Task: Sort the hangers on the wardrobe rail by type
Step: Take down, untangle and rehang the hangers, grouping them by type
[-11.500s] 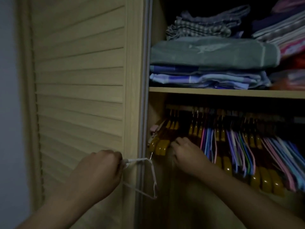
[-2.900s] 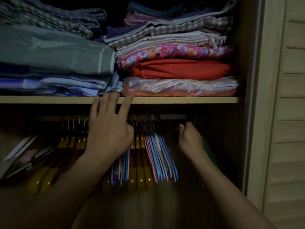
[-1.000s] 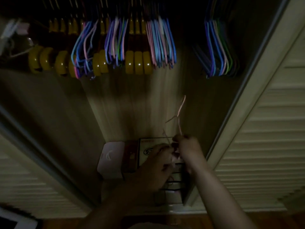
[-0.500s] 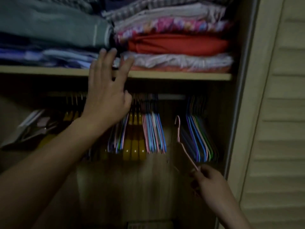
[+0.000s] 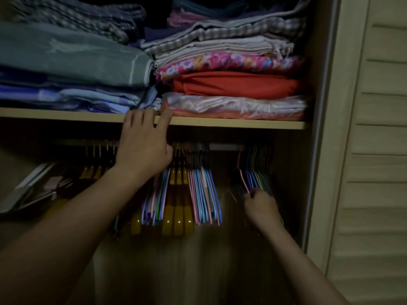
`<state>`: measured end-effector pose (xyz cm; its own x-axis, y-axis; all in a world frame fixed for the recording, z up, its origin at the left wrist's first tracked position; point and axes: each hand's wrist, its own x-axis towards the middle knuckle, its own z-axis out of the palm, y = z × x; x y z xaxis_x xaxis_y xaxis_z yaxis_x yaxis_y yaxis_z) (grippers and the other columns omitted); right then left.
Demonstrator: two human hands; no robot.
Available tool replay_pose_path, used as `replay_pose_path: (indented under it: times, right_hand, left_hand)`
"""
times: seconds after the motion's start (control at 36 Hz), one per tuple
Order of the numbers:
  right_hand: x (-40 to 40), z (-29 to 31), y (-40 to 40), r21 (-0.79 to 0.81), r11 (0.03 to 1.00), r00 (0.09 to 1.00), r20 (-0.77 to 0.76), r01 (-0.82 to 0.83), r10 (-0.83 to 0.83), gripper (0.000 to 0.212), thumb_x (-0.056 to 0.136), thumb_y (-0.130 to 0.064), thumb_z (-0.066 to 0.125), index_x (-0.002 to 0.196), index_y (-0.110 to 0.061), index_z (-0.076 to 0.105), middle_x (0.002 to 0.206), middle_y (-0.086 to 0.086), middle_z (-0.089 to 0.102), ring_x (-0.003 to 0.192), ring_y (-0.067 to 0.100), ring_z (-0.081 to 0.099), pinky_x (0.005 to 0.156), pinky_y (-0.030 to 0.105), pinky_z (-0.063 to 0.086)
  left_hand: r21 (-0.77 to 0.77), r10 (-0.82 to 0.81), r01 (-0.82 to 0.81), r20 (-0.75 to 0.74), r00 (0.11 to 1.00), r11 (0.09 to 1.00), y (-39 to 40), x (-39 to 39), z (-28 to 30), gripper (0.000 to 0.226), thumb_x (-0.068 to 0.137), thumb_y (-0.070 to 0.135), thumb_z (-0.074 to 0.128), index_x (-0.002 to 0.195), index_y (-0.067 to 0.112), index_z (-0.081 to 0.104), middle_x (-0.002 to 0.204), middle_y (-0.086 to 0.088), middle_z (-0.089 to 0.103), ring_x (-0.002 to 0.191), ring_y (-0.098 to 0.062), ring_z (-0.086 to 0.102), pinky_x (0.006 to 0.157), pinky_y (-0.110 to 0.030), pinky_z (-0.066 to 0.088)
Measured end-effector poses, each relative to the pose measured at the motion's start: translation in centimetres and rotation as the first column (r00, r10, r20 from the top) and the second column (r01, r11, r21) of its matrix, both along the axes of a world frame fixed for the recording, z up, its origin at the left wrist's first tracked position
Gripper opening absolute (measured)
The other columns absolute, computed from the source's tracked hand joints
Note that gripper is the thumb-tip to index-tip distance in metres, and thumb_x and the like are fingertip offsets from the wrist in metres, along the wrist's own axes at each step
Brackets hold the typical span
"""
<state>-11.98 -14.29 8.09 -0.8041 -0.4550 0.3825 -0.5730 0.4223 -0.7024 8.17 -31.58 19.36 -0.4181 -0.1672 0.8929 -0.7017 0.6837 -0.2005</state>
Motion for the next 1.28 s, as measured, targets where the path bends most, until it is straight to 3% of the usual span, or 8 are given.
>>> replay_pose_path:
  times: [0.25, 0.47, 0.58, 0.64, 0.72, 0.86, 1.0, 1.28]
  right_hand:
    - [0.4, -0.5, 0.5, 0.292, 0.931, 0.835, -0.550, 0.218, -0.023, 0.044, 0.098, -0.018, 0.051, 0.140, -0.020, 0.040, 0.097, 0.007, 0.068, 0.082, 0.026, 0.068, 0.067, 0.039, 0.059]
    - [-0.5, -0.3, 1.2, 0.364, 0.883, 0.824, -0.565, 0.296, -0.043, 0.033, 0.095, -0.015, 0.055, 0.128, -0.019, 0.053, 0.093, 0.003, 0.067, 0.076, 0.020, 0.067, 0.063, 0.034, 0.059]
    - [-0.4, -0.5, 1.3, 0.385, 0.879, 0.853, -0.520, 0.282, -0.046, 0.048, 0.094, -0.015, 0.053, 0.140, -0.020, 0.041, 0.121, 0.010, 0.058, 0.105, 0.028, 0.061, 0.075, 0.038, 0.053]
    - [0.1, -0.4, 1.1, 0.334, 0.881, 0.804, -0.588, 0.335, -0.083, 0.056, 0.092, -0.021, 0.058, 0.144, -0.019, 0.038, 0.135, 0.013, 0.045, 0.122, 0.032, 0.046, 0.089, 0.041, 0.050]
    - [1.3, -0.2, 0.4, 0.108, 0.962, 0.722, -0.682, 0.251, -0.112, 0.039, 0.092, -0.029, 0.058, 0.129, -0.018, 0.056, 0.122, 0.008, 0.051, 0.112, 0.025, 0.048, 0.088, 0.037, 0.051]
    - [3.0, 0.2, -1.6, 0.046, 0.982, 0.955, -0.225, -0.186, 0.191, 0.025, 0.101, -0.031, 0.049, 0.123, -0.024, 0.060, 0.114, -0.004, 0.061, 0.084, 0.000, 0.051, 0.068, 0.013, 0.039]
    - [3.3, -1.0, -2.7, -0.079, 0.936, 0.925, 0.149, -0.342, 0.351, 0.034, 0.101, -0.033, 0.054, 0.132, -0.020, 0.053, 0.093, -0.013, 0.060, 0.071, -0.004, 0.053, 0.060, 0.010, 0.044]
    - [3.3, -1.9, -3.3, -0.251, 0.930, 0.889, 0.308, -0.269, 0.340, 0.040, 0.096, -0.010, 0.059, 0.135, -0.017, 0.052, 0.083, -0.002, 0.062, 0.060, 0.003, 0.056, 0.046, 0.011, 0.041]
  left_hand:
    - [0.000, -0.004, 0.004, -0.027, 1.000, 1.000, 0.1, -0.2, -0.2, 0.076, 0.073, 0.029, 0.062, 0.143, 0.009, 0.039, 0.121, -0.023, 0.048, 0.115, -0.041, 0.043, 0.107, -0.054, 0.030]
    - [0.005, -0.026, 0.026, -0.039, 0.999, 1.000, 0.2, -0.2, -0.3, 0.075, 0.074, 0.028, 0.062, 0.143, 0.009, 0.040, 0.121, -0.022, 0.049, 0.115, -0.040, 0.043, 0.107, -0.052, 0.029]
    - [0.009, -0.028, 0.028, -0.042, 0.999, 1.000, 0.1, -0.2, -0.2, 0.074, 0.075, 0.029, 0.062, 0.143, 0.010, 0.040, 0.121, -0.022, 0.050, 0.116, -0.040, 0.043, 0.108, -0.052, 0.030]
    - [0.012, -0.031, 0.032, -0.043, 0.999, 0.999, 0.1, -0.2, -0.2, 0.074, 0.075, 0.029, 0.061, 0.143, 0.010, 0.040, 0.121, -0.022, 0.050, 0.116, -0.040, 0.043, 0.108, -0.053, 0.031]
    - [0.011, -0.029, 0.030, -0.048, 0.998, 0.999, 0.0, -0.3, -0.3, 0.074, 0.075, 0.030, 0.059, 0.143, 0.011, 0.040, 0.122, -0.021, 0.049, 0.116, -0.040, 0.043, 0.109, -0.053, 0.031]
    - [0.012, -0.028, 0.029, -0.056, 0.998, 1.000, -0.1, -0.4, -0.4, 0.076, 0.074, 0.029, 0.061, 0.144, 0.012, 0.038, 0.122, -0.021, 0.049, 0.116, -0.041, 0.042, 0.110, -0.053, 0.029]
    - [0.008, -0.028, 0.029, -0.050, 0.998, 1.000, -0.2, -0.4, -0.4, 0.077, 0.073, 0.030, 0.063, 0.144, 0.012, 0.038, 0.123, -0.021, 0.048, 0.117, -0.040, 0.042, 0.110, -0.053, 0.029]
    - [0.026, -0.030, 0.032, -0.058, 0.998, 0.999, -0.1, -0.5, -0.5, 0.075, 0.074, 0.029, 0.059, 0.144, 0.012, 0.038, 0.123, -0.020, 0.048, 0.119, -0.041, 0.041, 0.112, -0.054, 0.026]
